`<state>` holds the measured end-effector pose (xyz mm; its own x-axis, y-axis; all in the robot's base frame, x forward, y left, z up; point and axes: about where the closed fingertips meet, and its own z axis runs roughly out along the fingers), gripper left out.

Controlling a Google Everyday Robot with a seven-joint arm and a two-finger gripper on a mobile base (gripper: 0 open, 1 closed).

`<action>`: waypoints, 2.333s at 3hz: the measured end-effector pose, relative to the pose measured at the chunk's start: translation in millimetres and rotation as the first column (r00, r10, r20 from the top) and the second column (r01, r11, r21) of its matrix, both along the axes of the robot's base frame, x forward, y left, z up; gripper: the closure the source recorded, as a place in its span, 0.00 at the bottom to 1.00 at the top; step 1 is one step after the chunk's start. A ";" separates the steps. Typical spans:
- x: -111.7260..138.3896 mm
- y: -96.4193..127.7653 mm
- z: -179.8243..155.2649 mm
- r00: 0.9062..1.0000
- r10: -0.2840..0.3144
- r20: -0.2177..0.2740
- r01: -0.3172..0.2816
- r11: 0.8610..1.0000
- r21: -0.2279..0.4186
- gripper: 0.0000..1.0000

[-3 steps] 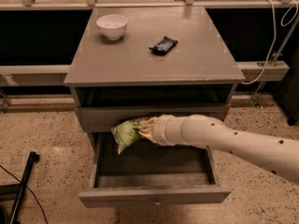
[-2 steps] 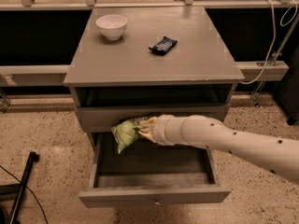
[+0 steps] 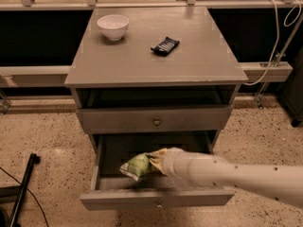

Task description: Place green jalapeno chip bag into middle drawer

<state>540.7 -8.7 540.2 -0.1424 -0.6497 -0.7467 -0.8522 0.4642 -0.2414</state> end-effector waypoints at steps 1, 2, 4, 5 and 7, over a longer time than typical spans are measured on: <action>-13.2 -28.1 -64.0 0.995 -0.096 0.035 0.094 0.993 0.074 1.00; -1.7 -49.1 -96.1 0.974 -0.200 0.103 0.181 0.969 0.167 1.00; 36.9 -78.1 -95.7 0.946 -0.269 0.179 0.232 0.951 0.204 1.00; 57.6 -93.1 -93.2 0.956 -0.289 0.053 0.276 0.944 0.183 0.82; 53.3 -90.1 -98.7 0.960 -0.279 -0.001 0.274 0.944 0.181 0.27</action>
Offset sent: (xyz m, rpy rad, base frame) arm 0.0179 -0.0861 -0.1371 0.2795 -0.2385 -0.3244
